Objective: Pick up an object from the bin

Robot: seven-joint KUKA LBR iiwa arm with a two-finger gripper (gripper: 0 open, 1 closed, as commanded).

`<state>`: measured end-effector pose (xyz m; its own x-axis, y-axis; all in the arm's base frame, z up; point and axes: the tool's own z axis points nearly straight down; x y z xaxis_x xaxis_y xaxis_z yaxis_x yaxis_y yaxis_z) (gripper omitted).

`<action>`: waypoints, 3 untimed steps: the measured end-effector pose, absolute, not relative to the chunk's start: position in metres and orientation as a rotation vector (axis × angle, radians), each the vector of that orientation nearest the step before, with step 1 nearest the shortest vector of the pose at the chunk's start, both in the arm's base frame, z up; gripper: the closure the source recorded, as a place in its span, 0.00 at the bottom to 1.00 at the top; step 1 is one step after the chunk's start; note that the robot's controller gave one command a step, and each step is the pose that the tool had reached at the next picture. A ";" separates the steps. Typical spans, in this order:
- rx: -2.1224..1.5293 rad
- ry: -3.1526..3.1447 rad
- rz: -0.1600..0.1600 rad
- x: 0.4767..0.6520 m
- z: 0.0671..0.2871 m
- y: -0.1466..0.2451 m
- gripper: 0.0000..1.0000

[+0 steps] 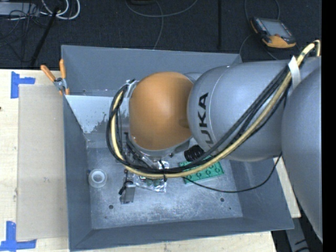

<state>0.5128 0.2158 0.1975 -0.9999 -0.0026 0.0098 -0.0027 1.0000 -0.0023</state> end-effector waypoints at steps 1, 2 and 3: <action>-0.272 -3.149 -0.011 0.625 0.073 0.138 0.00; -0.270 -3.140 -0.012 0.623 0.075 0.141 1.00; -0.222 -3.142 -0.004 0.609 0.153 0.152 1.00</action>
Offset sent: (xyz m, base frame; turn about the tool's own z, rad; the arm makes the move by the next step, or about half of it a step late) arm 0.1062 -0.0778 -0.1275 0.1710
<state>0.6092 0.1520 0.1528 -0.9900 0.1407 -0.0078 0.1407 0.9901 0.0033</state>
